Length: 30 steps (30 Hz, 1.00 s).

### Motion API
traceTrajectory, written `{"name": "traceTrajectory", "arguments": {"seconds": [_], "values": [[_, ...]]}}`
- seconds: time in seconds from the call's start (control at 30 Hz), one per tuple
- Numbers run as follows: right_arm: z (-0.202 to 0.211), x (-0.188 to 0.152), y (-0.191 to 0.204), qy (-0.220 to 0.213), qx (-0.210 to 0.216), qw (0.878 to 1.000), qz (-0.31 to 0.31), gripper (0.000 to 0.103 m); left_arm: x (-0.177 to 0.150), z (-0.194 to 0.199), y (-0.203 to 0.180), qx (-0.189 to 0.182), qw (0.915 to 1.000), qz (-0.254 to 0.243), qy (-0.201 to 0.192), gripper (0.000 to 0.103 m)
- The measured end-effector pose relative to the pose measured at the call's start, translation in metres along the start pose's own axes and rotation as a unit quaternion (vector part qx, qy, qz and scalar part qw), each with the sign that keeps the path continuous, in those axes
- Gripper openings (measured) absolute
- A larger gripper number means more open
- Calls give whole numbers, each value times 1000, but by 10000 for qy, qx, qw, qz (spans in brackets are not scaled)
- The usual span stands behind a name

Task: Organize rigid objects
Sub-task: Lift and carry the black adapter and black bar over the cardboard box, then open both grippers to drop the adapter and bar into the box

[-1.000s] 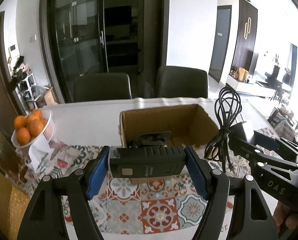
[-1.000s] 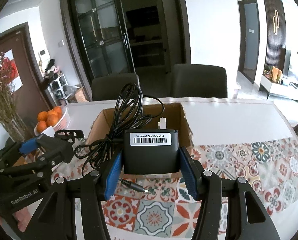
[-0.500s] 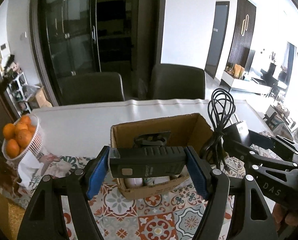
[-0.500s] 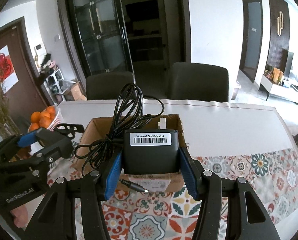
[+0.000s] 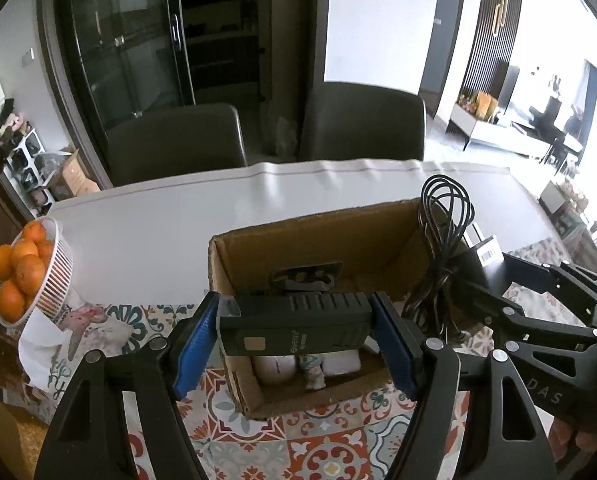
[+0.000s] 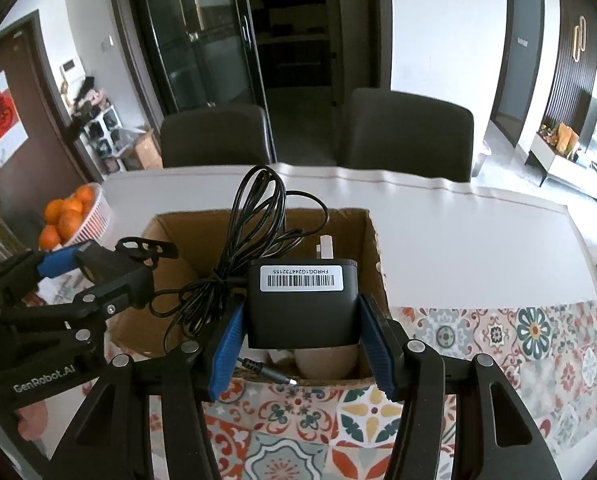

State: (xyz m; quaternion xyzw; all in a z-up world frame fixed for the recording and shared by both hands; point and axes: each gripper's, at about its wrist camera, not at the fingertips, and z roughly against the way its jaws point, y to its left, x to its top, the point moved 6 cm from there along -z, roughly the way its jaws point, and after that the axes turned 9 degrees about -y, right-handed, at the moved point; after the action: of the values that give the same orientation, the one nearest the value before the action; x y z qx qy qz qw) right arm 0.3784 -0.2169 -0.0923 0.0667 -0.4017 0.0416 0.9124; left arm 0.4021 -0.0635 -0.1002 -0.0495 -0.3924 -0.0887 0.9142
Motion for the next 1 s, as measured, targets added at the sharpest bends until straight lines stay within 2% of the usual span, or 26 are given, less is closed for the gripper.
{"name": "traceTrajectory", "arguments": {"seconds": [0.43,0.5,0.67,0.8,1.0], "values": [[-45,-14,-5,605,77,9977,295,55,-20,-43,1,-70,9968,51,789,73],[-51,-17,-5,661,106,9973,300,52,-23,-45,2,-45,9965,49,833,73],[-50,-14,-3,560,122,9978,333,52,-19,-41,4,-75,9967,134,793,75],[-40,-10,-4,471,16,9984,298,53,-14,-28,5,43,9980,141,607,84],[-16,-10,-11,341,-222,9992,-21,65,-11,3,9,449,9985,109,294,92]]}}
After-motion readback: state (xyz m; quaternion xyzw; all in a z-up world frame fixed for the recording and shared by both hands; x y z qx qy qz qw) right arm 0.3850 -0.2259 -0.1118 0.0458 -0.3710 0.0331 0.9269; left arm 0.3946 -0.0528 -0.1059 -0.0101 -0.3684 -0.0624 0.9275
